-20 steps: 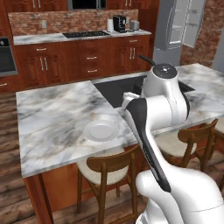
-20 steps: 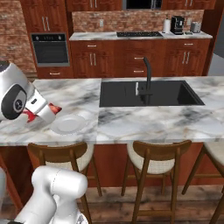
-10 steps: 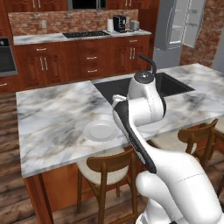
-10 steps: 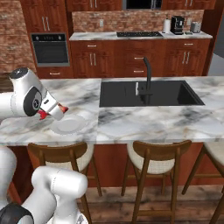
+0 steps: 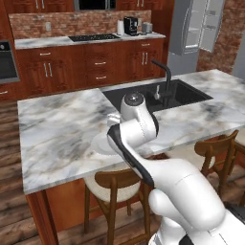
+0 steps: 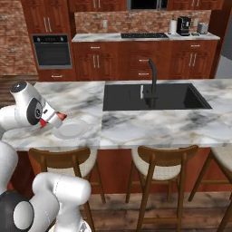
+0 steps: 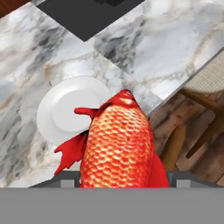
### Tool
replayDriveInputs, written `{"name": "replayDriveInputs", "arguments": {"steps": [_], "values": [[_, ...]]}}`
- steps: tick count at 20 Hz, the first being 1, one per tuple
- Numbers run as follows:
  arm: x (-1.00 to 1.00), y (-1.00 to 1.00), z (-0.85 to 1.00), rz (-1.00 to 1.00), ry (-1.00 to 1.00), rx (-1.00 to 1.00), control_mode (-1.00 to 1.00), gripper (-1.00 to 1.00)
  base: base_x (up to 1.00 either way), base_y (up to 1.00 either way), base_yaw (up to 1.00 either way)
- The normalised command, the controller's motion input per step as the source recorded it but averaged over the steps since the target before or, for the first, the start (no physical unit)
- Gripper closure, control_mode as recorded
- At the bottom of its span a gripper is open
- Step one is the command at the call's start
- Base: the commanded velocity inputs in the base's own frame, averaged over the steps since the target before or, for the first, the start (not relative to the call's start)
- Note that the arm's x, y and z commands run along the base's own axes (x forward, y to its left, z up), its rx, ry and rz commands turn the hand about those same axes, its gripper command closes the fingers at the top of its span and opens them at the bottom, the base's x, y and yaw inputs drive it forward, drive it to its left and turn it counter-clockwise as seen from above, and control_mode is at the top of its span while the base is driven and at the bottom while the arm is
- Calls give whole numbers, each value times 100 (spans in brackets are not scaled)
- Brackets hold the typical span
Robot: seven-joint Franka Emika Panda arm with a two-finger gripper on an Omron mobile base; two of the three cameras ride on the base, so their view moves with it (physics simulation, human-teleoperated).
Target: Take the fish from the fridge and place it on the digital scale on the counter by the fridge. Wait a few seconds for a reading, then move it to the plate on the dining counter.
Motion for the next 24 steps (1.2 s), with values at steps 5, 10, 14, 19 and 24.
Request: {"name": "replayDriveInputs", "arguments": {"steps": [5,10,14,19,24], "values": [[52,22,-27,0,0,-1,-100,100,0,0,0],[53,1,-29,-1,2,0,-100,100,0,0,0],[48,0,-41,-1,5,0,-100,100,0,0,0],[37,0,-42,-1,3,0,-100,100,0,0,0],[38,0,-29,-2,2,0,-100,100,0,0,0]]}}
